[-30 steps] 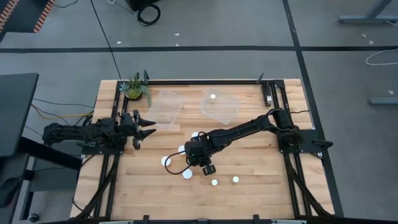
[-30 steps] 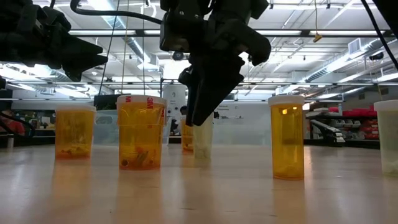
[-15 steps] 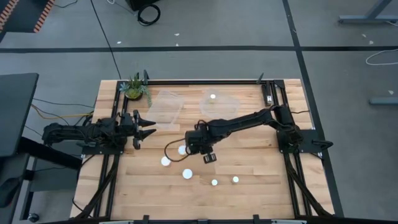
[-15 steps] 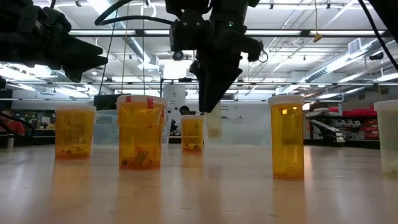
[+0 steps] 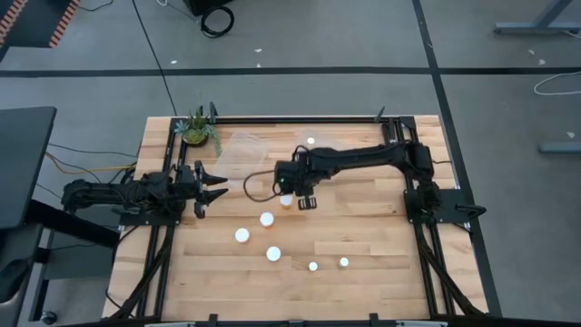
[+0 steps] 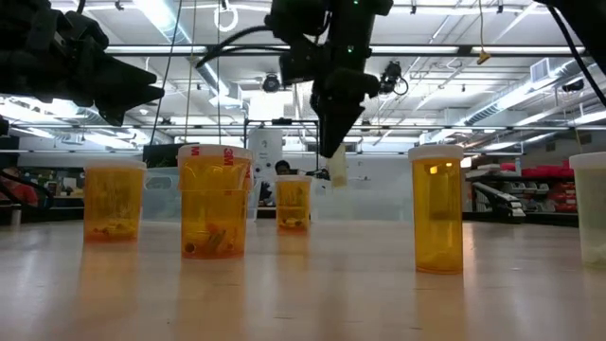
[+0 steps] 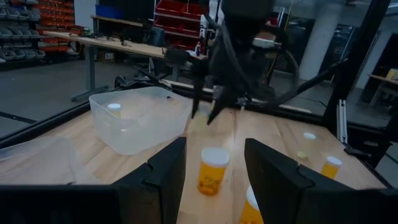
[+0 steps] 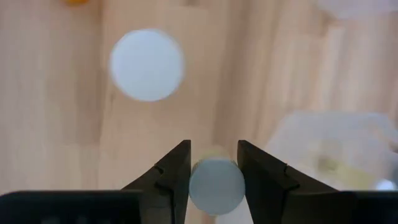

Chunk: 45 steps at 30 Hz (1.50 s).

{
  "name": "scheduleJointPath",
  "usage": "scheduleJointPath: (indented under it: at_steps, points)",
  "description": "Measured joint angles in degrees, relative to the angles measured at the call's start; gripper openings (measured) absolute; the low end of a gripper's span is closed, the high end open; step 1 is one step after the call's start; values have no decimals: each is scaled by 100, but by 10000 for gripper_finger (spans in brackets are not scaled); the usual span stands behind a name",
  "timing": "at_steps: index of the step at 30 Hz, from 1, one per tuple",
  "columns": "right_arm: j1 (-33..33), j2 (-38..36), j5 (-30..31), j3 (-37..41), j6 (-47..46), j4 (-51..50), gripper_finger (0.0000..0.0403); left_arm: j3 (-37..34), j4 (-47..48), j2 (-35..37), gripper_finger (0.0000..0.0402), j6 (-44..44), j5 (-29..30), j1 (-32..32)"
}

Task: Pick and place medicine bottles into bin by pill shape (circle, oval)
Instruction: Put the small yellow pill bottle into the right transparent bin

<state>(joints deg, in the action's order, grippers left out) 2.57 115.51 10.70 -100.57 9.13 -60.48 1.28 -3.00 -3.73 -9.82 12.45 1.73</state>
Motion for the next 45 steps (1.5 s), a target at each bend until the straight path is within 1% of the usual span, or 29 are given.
scheduleJointPath:
  at_steps: [8,12,18,21,24,30,35,45]
  points:
    - [612,-580,107,0,85,205,133,0,18,0,172,0,-2,1]
    - [956,-696,97,0,96,431,133,0,22,-1,172,0,-2,-1]
    - [1370,-658,-280,28,42,696,133,0,24,-2,172,2,-2,1]
    - [1530,-656,-330,258,-66,1002,133,0,25,-2,172,0,-2,-1]
    - [1709,-651,-433,424,-202,1033,133,0,26,-1,172,0,-3,1]
    - [1968,-645,-778,969,-419,1658,133,0,28,0,172,2,-2,1]
    - [1981,-643,-951,1395,-617,2138,133,0,28,-1,172,2,-2,0]
    - [1955,-643,-962,2178,-803,2805,133,0,26,-1,172,0,-1,0]
